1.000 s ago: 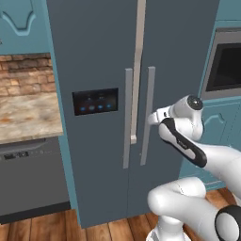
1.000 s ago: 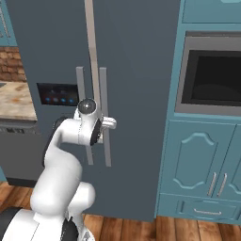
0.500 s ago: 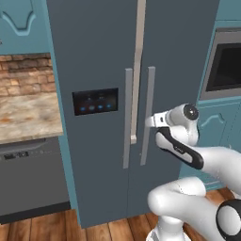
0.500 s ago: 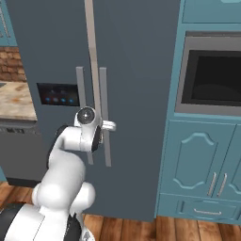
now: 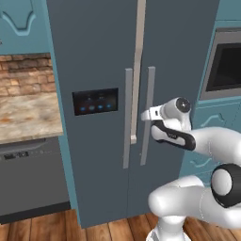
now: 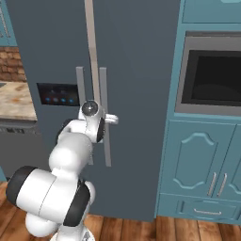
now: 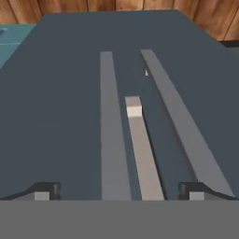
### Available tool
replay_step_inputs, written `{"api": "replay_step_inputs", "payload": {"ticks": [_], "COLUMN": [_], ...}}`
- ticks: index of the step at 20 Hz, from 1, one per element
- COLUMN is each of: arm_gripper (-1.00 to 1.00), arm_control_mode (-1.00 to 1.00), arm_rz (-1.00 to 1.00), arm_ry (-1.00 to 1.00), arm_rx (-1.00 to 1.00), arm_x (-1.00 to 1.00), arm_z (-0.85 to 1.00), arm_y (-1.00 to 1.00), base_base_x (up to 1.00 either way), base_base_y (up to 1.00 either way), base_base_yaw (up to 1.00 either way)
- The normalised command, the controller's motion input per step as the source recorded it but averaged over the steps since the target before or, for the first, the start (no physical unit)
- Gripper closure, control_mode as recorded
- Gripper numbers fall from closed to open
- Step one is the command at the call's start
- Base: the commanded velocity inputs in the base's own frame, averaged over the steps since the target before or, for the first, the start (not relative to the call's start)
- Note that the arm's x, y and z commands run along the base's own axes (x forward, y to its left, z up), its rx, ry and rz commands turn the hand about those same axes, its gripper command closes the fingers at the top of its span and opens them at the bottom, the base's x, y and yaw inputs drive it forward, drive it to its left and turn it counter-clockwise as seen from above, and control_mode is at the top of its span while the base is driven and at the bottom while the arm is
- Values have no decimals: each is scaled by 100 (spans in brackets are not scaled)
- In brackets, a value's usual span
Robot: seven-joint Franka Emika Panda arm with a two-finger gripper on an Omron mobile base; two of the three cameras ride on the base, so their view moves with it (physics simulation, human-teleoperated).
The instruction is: Place one of the steaks on the plate and the other in the bowl. Then place the bowl in the fridge.
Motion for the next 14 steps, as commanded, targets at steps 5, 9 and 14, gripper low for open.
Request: {"api": "replay_step_inputs", "payload": {"ticks": [5, 9, 14], "arm_gripper": [-100, -100, -100], "arm_control_mode": [-100, -100, -100], "arm_rz": [-1, -1, -1], "arm_ry": [0, 0, -1], "arm_rx": [0, 0, 0], "arm_x": [46, 51, 43], "arm_z": [0, 0, 0], "arm_y": [0, 0, 0], "base_base_x": [0, 0, 0], "base_base_y": [0, 0, 0], "base_base_yaw": [0, 0, 0]}}
